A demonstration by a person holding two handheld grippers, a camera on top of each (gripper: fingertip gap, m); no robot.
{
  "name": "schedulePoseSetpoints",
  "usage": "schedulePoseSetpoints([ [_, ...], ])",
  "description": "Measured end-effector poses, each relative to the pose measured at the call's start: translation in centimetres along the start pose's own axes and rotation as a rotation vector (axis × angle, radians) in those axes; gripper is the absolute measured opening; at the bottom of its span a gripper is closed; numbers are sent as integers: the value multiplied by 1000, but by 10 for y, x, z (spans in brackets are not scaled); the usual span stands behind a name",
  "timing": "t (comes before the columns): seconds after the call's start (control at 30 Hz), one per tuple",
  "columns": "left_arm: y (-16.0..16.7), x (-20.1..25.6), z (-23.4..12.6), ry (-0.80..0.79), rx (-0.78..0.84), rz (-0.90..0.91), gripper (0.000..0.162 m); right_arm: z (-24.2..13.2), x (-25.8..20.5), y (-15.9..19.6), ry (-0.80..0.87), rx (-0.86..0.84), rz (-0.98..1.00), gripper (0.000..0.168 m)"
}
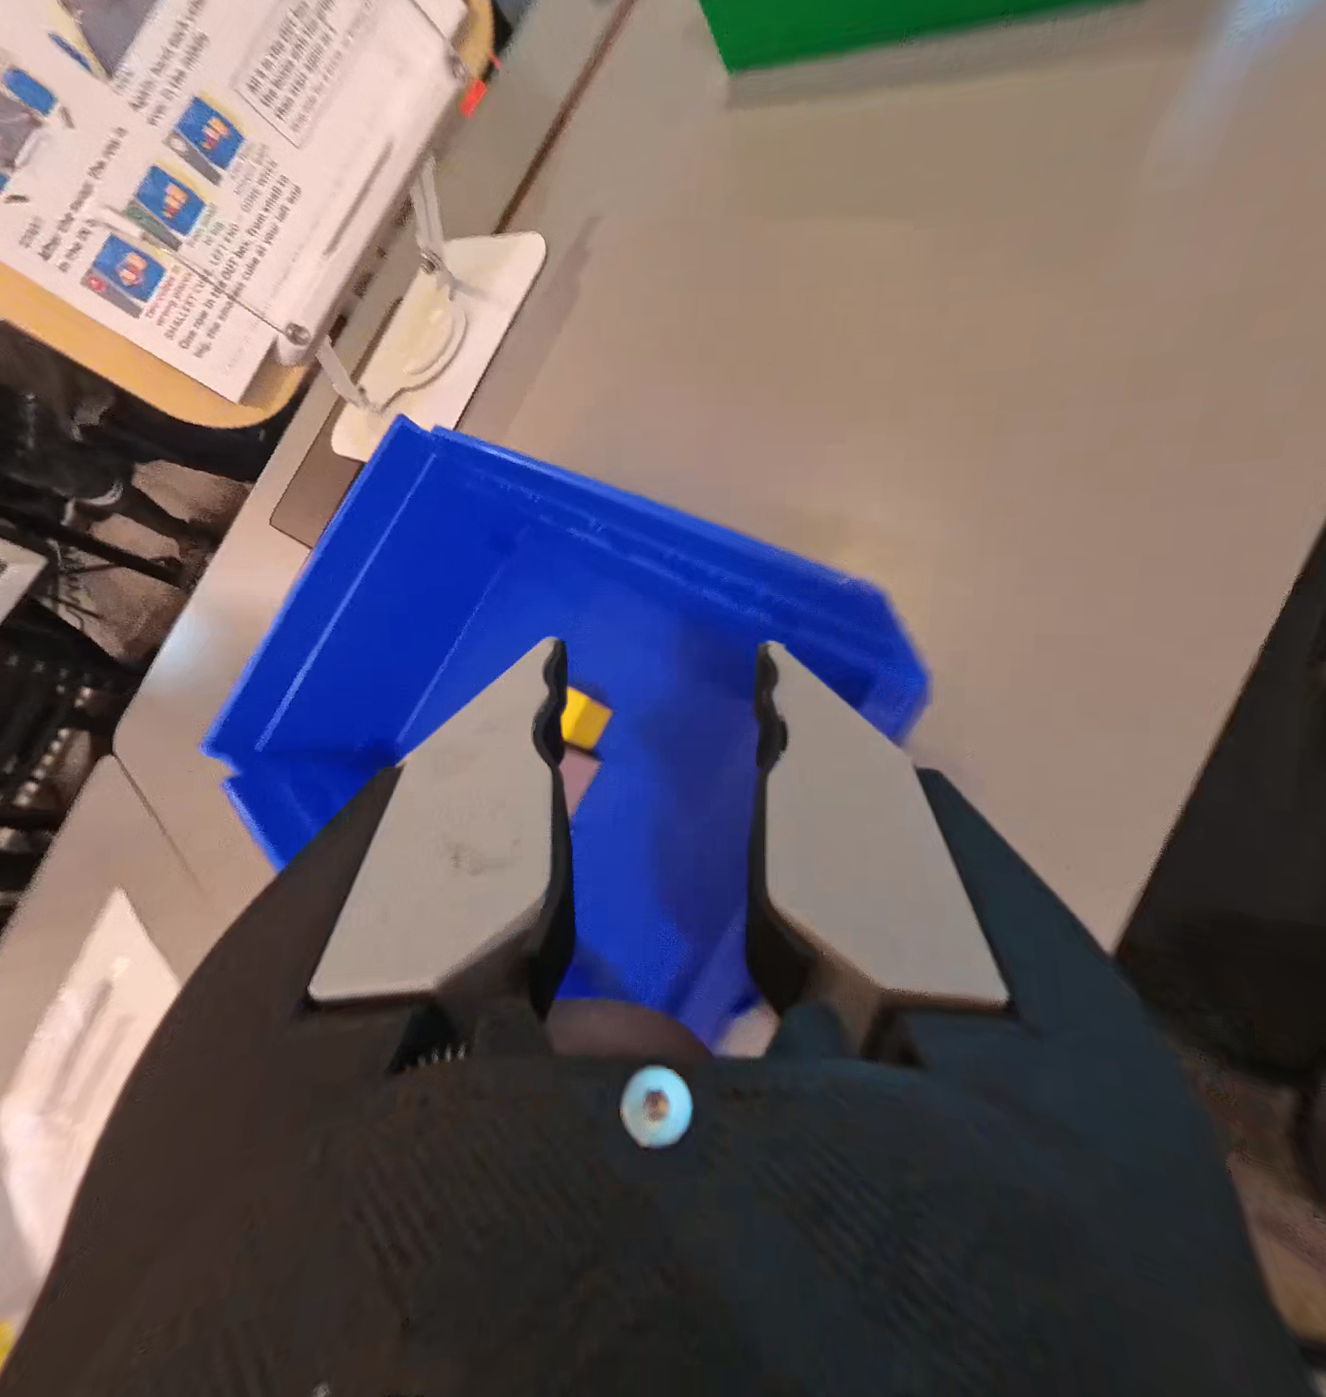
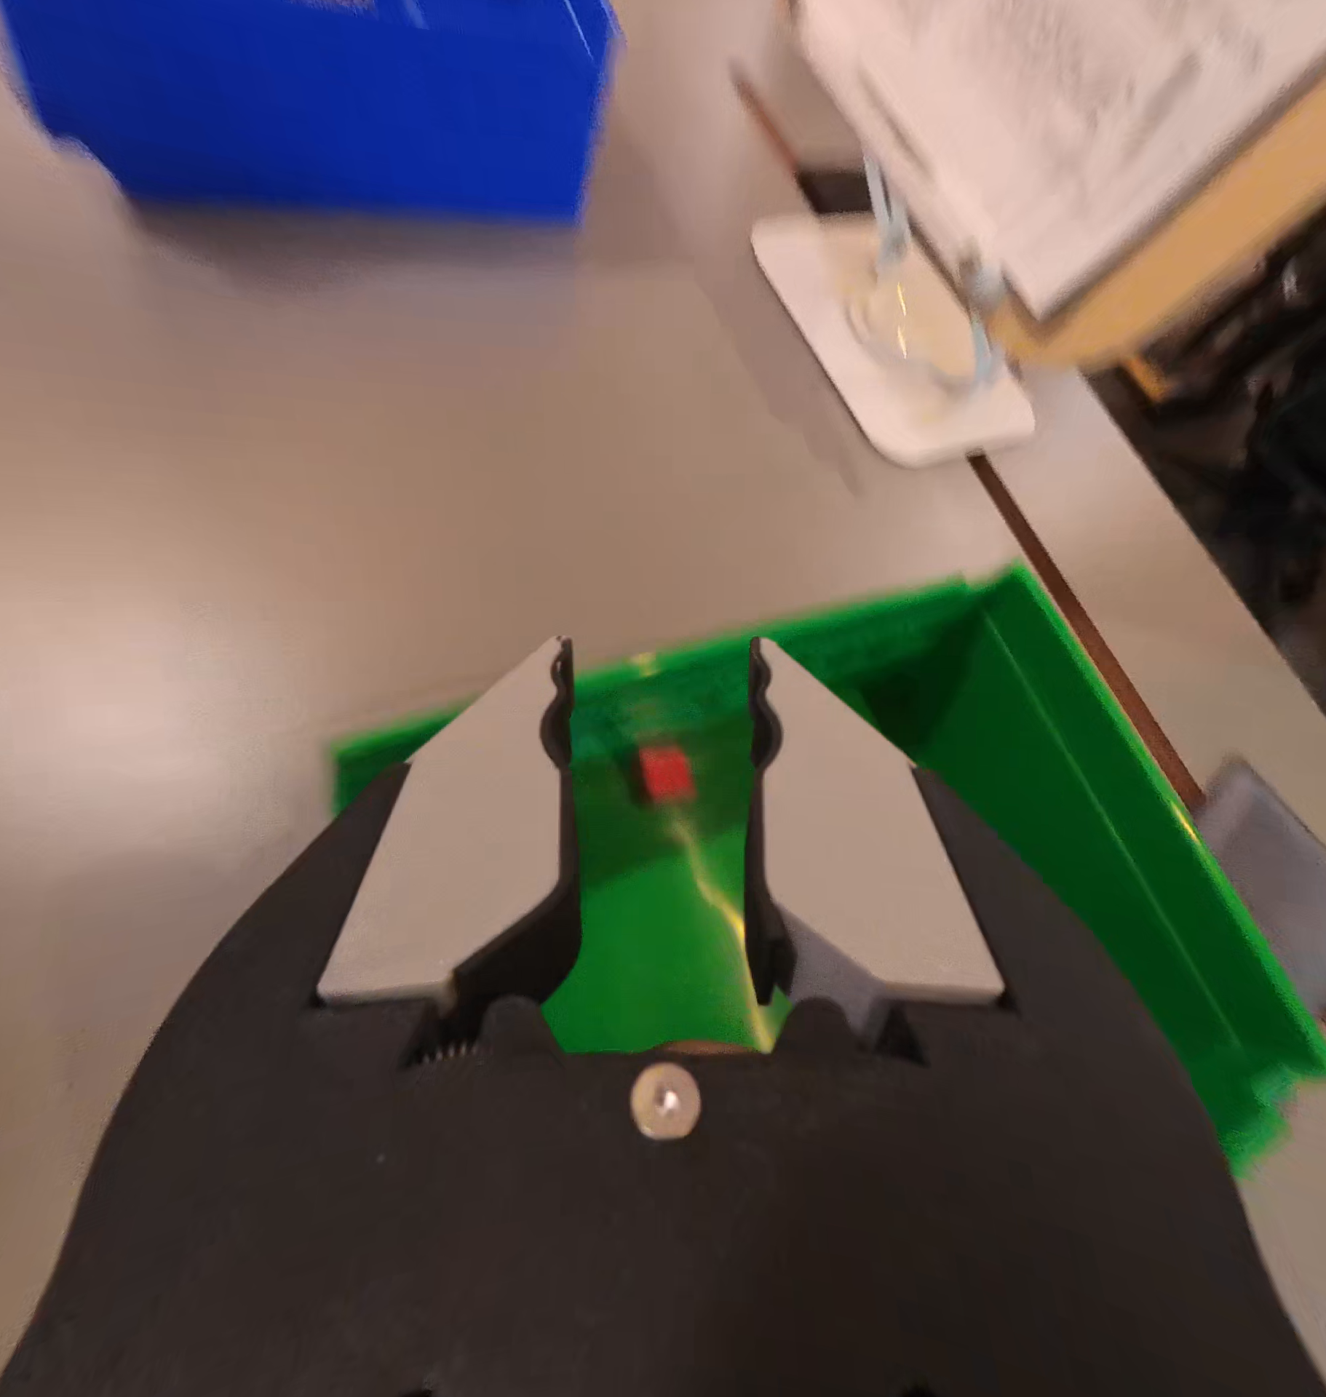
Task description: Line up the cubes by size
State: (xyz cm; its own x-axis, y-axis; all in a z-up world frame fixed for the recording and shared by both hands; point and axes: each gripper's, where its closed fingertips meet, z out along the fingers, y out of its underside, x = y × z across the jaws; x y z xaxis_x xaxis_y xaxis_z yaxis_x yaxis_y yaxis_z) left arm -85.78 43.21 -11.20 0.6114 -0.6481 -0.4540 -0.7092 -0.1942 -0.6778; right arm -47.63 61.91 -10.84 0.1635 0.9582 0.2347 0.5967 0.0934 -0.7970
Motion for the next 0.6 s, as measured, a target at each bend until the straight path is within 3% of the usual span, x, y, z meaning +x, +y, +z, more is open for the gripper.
schedulePoseSetpoints([
  [0.1, 15, -33, 28, 42, -114, 146, 55, -4, -75, -61, -257, 240, 40, 43],
  [0.23, 42, -50, 82, 140, -267, 207, 50, 9, -168, -102, -578, 364, 59, 47],
  [0.4, 86, -35, 124, 288, -467, 294, 46, 37, -230, -109, -703, 379, -31, 47],
  [0.6, 108, -46, 131, 321, -595, 312, 41, 41, -243, -96, -744, 327, -50, 46],
])
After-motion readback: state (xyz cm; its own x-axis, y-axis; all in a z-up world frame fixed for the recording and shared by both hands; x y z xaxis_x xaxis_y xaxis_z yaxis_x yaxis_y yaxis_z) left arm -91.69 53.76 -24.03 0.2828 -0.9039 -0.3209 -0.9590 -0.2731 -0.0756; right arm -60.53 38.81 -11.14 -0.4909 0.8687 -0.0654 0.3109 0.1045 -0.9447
